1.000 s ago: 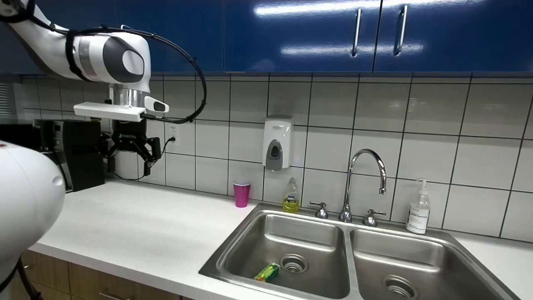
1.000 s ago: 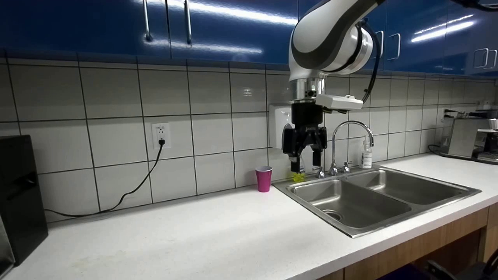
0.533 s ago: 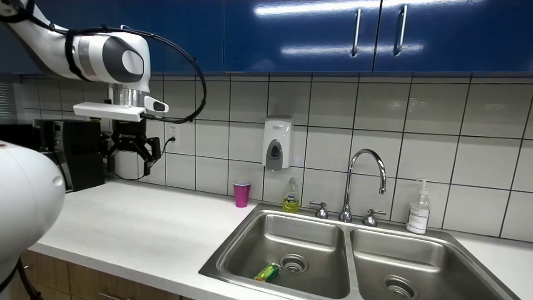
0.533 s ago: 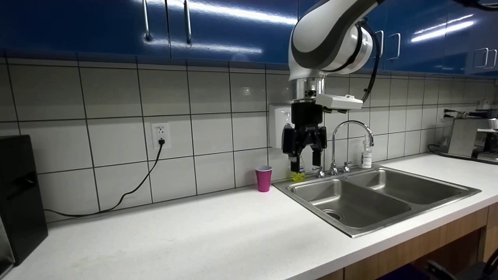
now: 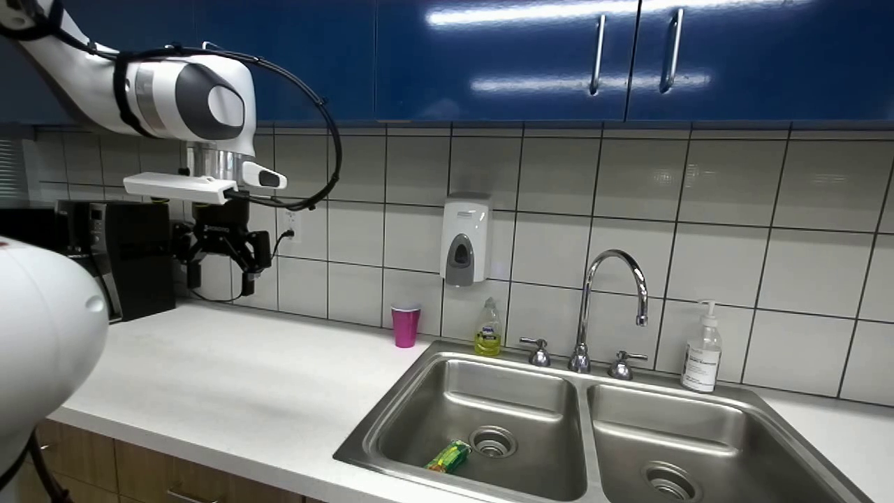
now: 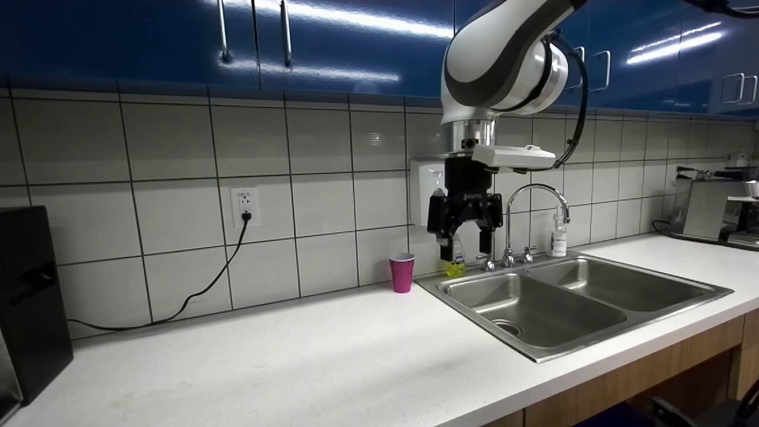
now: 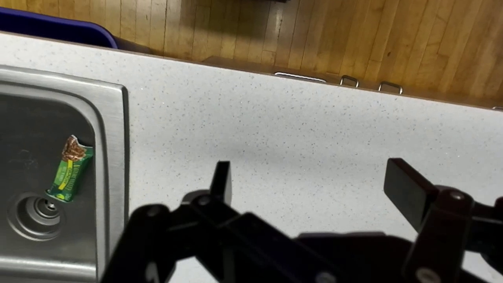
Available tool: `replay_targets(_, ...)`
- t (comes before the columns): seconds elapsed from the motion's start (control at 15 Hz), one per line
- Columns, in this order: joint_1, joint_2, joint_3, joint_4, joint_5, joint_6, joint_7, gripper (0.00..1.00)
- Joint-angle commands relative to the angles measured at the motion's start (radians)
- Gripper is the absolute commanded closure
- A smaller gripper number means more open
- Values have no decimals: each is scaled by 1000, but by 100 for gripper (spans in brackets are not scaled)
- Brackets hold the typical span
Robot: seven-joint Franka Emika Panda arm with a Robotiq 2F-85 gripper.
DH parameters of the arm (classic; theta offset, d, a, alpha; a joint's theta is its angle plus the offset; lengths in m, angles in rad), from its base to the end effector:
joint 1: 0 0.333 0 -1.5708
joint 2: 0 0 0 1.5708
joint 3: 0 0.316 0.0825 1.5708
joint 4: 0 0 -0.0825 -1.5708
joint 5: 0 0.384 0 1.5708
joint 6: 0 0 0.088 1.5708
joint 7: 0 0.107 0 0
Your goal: Put the green packet in the left sink
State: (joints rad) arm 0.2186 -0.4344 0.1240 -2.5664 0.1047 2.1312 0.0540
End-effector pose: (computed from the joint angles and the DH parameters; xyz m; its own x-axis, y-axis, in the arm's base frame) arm 0.3746 0.1380 0.4115 0.9756 0.2196 -0.0053 0.2193 -0.9750 -0.0362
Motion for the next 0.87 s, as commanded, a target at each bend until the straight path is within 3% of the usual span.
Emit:
replay_targets(0.0, -32, -9, 30, 2, 0, 4, 95, 0)
replay_targets(0.8, -24, 4, 17, 1, 8, -2, 84, 0)
